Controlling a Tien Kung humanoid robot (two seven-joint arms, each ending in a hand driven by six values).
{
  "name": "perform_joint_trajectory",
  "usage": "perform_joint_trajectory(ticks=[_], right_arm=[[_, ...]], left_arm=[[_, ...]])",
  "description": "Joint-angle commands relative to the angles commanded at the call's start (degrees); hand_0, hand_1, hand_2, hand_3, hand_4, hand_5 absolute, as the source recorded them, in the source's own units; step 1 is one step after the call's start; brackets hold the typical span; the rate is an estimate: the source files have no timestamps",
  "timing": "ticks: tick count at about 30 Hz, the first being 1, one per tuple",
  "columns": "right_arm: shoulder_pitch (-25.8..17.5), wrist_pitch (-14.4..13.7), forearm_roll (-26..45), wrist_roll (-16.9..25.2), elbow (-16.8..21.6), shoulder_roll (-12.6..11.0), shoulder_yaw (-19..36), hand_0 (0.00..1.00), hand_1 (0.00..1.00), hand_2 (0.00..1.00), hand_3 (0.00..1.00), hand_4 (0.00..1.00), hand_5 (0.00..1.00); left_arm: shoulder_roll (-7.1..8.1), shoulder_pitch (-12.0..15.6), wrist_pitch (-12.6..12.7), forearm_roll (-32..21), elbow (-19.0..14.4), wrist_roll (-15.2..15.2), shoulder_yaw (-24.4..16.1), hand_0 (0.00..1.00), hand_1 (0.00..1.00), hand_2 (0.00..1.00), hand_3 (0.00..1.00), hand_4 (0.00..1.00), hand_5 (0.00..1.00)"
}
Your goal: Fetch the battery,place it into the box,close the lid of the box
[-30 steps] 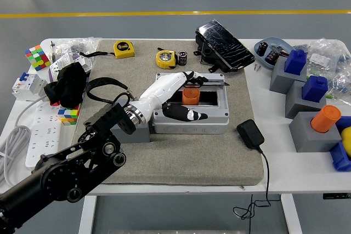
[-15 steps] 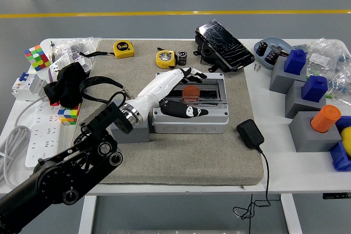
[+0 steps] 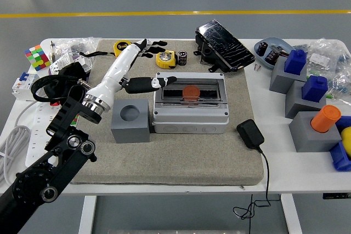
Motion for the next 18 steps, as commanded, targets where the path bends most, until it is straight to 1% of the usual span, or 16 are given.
perform_joint_trajectory(ticks=[4, 7, 14, 18], right_arm=[[0.0, 0.0, -0.7, -0.2, 0.0, -0.1, 0.6, 0.639, 0.665, 0.674, 0.606, 0.993, 0.586], [0.2, 0.0, -0.9, -0.2, 0.0, -0.2, 0.7, 0.639, 0.665, 0.673, 0.606, 0.993, 0.586], [0.6, 0.0, -0.4, 0.0, 0.0, -0.2, 0.3, 0.638, 0.665, 0.673, 0.606, 0.994, 0.587], [0.6, 0.0, -0.7, -0.1, 0.0, -0.3, 0.5, 0.638, 0.665, 0.673, 0.606, 0.994, 0.587]], left_arm=[[-0.26, 2.5, 0.8, -2.5, -0.5, -2.1, -4.1, 0.626, 0.714, 0.707, 0.735, 0.989, 0.304], [-0.43, 3.9, 0.9, -2.5, -0.8, -2.4, -6.4, 0.625, 0.704, 0.701, 0.723, 0.990, 0.312], [-0.57, 6.9, 0.6, -1.8, -0.6, -2.3, -9.8, 0.623, 0.704, 0.700, 0.722, 0.987, 0.308], [-0.25, 8.2, 0.9, -3.3, -0.2, -3.5, -11.1, 0.623, 0.704, 0.700, 0.722, 0.987, 0.308]])
